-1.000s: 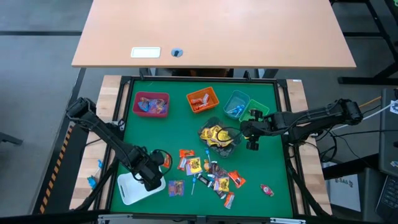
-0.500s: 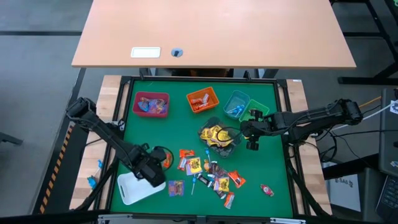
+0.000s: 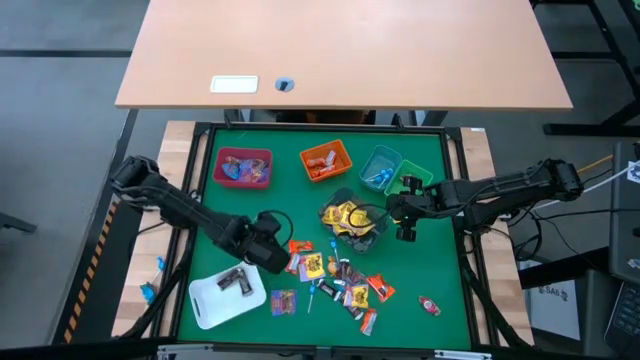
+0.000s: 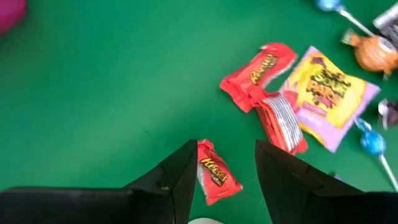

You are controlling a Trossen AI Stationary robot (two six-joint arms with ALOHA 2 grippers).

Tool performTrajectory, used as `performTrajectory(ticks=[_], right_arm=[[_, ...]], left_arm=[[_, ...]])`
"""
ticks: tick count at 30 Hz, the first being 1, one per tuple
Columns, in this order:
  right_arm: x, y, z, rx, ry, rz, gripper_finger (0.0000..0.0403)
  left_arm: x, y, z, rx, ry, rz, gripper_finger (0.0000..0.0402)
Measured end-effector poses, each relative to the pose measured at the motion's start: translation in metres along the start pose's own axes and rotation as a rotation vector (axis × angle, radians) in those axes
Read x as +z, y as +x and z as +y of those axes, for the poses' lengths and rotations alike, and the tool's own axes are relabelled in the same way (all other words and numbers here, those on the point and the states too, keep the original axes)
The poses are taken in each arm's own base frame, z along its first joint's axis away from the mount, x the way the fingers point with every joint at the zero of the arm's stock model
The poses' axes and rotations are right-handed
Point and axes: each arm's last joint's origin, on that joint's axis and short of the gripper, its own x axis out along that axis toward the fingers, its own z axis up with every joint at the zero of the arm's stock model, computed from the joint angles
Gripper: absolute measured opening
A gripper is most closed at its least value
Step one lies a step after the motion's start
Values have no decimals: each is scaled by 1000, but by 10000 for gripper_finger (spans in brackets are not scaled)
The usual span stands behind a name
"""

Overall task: Sort candy
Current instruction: Put the orange chocolate into the orange bin

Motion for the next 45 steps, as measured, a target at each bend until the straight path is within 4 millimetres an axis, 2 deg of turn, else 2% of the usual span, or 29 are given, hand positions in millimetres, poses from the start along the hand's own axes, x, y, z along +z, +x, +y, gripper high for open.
performTrajectory(ticks=[8,16,23,32,35,39,45], right_arm=[[0,0,0,0,0,2,138],[0,0,0,0,0,1,138],[0,0,0,0,0,1,138],[0,0,0,0,0,0,138],[0,0,0,0,0,0,138],[0,0,0,0,0,0,138],[0,0,0,0,0,0,138]], left_arm=[[1,24,-1,55,-89,95,150],[0,43,-3,101,-98,180,150],[-4,54,-6,133,-89,199,150],[-14,84,-12,183,-72,223,150],[-15,88,-13,192,-68,226,150],[-15,89,-13,184,-24,229,133],[-15,89,-14,181,-17,229,83]])
